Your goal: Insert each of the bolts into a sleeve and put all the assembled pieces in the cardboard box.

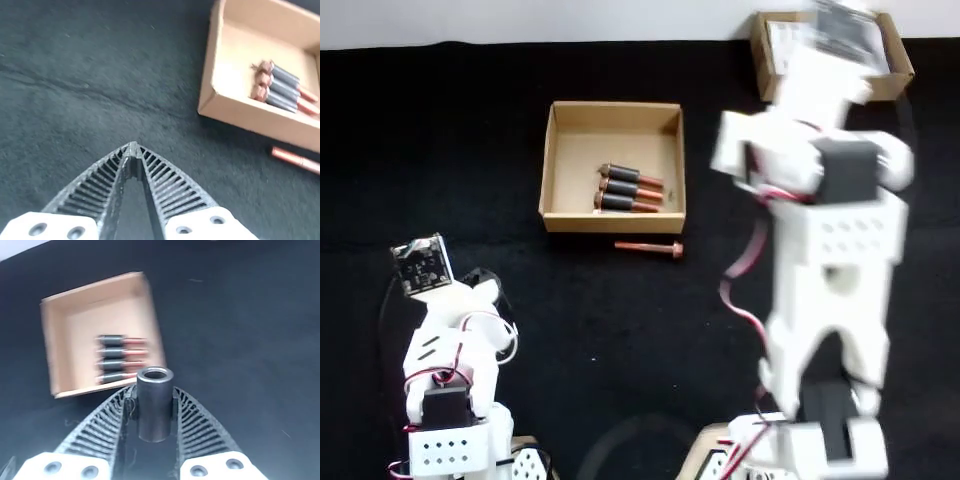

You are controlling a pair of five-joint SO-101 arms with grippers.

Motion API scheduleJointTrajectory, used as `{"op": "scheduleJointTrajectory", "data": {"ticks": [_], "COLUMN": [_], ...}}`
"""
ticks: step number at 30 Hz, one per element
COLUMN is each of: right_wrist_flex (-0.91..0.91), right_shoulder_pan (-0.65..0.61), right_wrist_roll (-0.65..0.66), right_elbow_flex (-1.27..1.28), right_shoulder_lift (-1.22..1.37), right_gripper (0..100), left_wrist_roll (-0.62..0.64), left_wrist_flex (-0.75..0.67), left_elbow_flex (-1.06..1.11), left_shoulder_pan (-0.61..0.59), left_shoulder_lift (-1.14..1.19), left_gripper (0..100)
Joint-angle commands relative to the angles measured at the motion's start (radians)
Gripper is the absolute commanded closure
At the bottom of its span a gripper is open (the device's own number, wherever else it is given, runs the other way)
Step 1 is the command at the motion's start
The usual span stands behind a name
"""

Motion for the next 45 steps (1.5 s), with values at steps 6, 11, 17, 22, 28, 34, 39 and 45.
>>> {"op": "scheduleJointTrajectory", "data": {"ticks": [6,11,17,22,28,34,39,45], "right_wrist_flex": [-0.004,-0.085,-0.223,-0.277,-0.309,-0.414,-0.607,-0.823], "right_shoulder_pan": [0.331,0.484,0.722,0.872,0.961,1.021,1.17,1.386], "right_wrist_roll": [0.014,0.083,0.245,0.33,0.33,0.336,0.345,0.468], "right_elbow_flex": [0.535,0.871,1.305,1.54,1.547,1.641,1.842,2.061], "right_shoulder_lift": [-0.544,-0.915,-1.44,-1.655,-1.62,-1.652,-1.652,-1.652], "right_gripper": [99.1,99.1,99.1,99.1,99.1,99.1,99.1,99.1], "left_wrist_roll": [-0.074,-0.101,-0.104,-0.127,-0.129,-0.13,-0.132,-0.133], "left_wrist_flex": [0.057,0.158,0.198,0.192,0.198,0.247,0.358,0.47], "left_elbow_flex": [0.019,-0.05,-0.17,-0.274,-0.581,-0.921,-1.17,-1.402], "left_shoulder_pan": [0.084,0.15,0.229,0.248,0.302,0.452,0.595,0.664], "left_shoulder_lift": [-0.001,-0.001,0.002,0.165,0.595,1.013,1.317,1.639], "left_gripper": [99,99,99,99,99,99,96,82]}}
